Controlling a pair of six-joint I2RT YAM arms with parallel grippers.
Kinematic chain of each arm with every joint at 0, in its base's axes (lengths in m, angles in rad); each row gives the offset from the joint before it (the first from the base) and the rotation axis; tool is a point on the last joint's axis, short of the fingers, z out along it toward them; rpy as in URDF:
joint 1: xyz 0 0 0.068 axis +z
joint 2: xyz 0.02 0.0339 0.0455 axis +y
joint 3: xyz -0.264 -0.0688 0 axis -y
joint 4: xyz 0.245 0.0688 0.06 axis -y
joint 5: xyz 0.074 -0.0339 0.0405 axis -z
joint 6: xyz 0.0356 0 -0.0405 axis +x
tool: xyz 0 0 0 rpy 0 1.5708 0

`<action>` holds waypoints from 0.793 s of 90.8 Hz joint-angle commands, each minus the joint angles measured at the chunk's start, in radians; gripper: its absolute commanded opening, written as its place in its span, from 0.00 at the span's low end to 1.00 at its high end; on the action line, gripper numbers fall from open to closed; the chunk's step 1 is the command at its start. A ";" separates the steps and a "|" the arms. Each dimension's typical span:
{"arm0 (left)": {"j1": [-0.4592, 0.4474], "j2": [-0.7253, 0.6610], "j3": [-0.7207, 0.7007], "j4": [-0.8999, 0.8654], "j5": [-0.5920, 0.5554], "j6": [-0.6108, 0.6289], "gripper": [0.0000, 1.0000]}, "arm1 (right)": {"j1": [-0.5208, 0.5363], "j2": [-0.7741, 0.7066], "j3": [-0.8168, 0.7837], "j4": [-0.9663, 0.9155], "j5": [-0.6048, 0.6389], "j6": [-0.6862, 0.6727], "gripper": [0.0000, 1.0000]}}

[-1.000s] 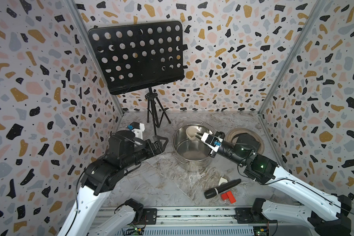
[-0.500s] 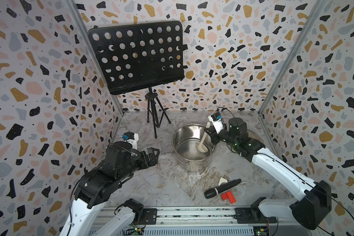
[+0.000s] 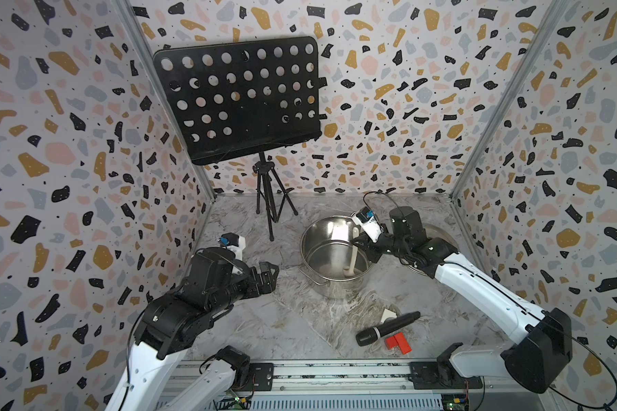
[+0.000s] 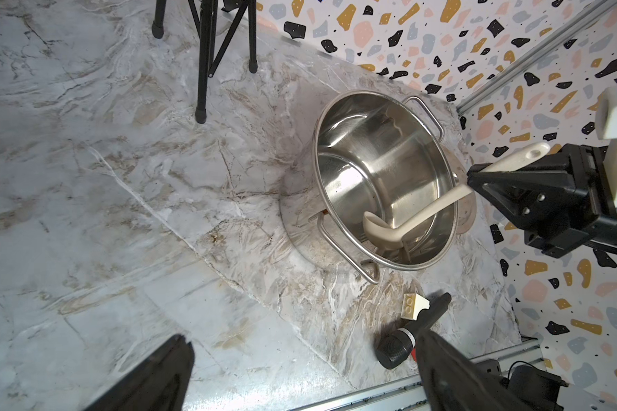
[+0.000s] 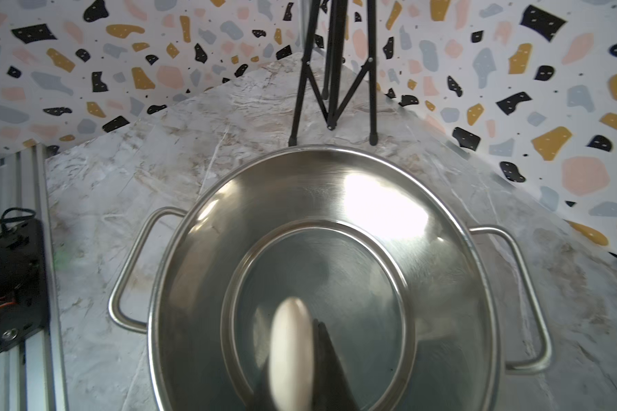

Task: Stir the soup with a spoon
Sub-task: Stir the soup in the pan with a stick.

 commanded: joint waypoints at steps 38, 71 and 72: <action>-0.001 -0.010 -0.024 0.017 0.009 0.010 0.99 | 0.111 0.319 0.307 0.113 -0.084 0.041 0.00; -0.001 -0.011 -0.036 0.015 0.039 -0.009 1.00 | 0.040 0.543 0.567 0.085 0.058 0.096 0.00; -0.001 -0.011 -0.035 0.014 0.039 -0.009 1.00 | 0.033 0.545 0.570 0.085 0.061 0.098 0.00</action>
